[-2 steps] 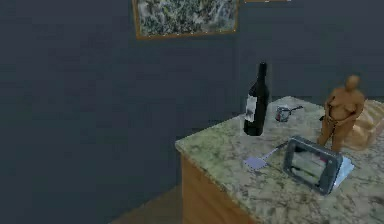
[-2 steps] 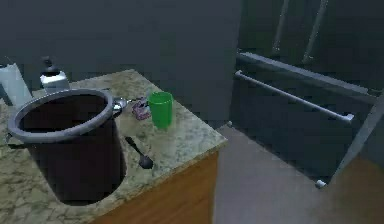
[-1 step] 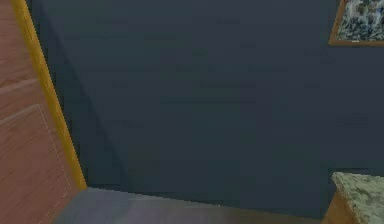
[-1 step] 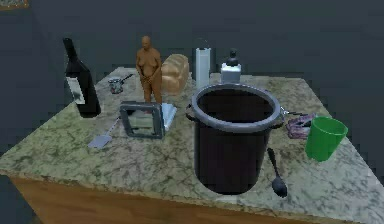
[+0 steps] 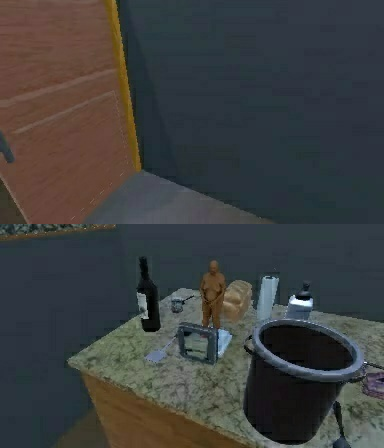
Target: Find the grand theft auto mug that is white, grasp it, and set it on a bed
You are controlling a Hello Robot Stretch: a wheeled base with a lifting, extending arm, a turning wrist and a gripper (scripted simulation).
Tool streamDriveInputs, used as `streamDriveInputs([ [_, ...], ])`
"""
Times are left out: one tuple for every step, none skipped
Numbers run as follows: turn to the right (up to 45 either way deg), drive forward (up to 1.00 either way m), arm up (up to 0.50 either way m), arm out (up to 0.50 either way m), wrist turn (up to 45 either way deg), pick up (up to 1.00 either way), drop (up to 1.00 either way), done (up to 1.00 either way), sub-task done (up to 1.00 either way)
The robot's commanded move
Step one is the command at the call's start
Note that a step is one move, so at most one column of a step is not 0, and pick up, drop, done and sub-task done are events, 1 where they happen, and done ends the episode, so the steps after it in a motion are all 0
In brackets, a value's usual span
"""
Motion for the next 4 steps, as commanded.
streamDriveInputs([
  [39.0, 0.0, 0.0, 0.0, 0.0, 0.0, 0.0, 0.0, 0.0],
  [0.0, 0.75, 0.0, 0.0, 0.0, 0.0, 0.0, 0.0, 0.0],
  [30.0, 0.0, 0.0, 0.0, 0.0, 0.0, 0.0, 0.0, 0.0],
  [0.0, 0.2, 0.0, 0.0, 0.0, 0.0, 0.0, 0.0, 0.0],
])
